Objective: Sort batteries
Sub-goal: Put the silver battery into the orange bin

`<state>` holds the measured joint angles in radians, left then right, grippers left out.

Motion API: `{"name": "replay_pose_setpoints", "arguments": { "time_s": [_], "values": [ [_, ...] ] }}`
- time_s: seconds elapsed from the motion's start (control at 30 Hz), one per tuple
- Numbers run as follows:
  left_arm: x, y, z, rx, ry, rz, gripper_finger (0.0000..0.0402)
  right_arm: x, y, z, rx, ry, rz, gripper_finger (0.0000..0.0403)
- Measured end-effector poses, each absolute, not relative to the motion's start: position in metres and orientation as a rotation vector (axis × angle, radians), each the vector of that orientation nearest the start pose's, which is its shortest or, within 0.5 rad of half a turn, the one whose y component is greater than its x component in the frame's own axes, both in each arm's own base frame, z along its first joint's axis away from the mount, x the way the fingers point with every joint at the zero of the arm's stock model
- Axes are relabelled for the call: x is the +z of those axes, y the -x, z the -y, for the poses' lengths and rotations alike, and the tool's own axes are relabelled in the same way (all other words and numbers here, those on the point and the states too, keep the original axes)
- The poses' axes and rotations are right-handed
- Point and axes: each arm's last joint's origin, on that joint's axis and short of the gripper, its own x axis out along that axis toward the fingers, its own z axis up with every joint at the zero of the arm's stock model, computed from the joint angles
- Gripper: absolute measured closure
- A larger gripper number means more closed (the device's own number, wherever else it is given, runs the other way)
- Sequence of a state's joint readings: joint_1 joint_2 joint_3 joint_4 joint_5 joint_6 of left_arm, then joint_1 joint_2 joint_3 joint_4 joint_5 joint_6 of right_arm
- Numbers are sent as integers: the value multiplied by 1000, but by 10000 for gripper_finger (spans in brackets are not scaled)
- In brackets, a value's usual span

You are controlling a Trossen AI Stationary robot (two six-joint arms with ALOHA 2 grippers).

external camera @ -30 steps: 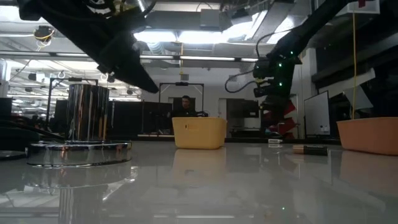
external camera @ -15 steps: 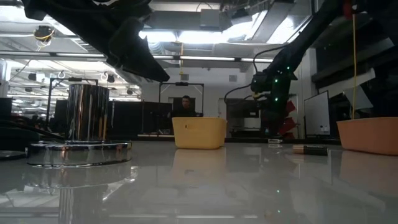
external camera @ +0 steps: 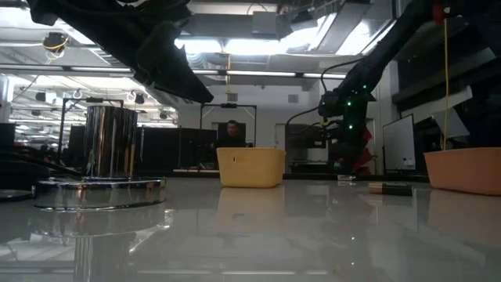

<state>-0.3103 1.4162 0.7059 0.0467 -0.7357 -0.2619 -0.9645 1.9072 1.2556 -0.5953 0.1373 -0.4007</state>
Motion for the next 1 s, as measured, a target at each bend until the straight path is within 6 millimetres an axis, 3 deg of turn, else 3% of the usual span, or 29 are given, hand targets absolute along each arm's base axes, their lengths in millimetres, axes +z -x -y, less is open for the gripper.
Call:
{"name": "replay_pose_setpoints", "arguments": {
  "time_s": [1.0],
  "values": [
    [195,-267,65,480,-86,-522,247,142,-200,303,-531,-366,-1366,338]
  ]
}}
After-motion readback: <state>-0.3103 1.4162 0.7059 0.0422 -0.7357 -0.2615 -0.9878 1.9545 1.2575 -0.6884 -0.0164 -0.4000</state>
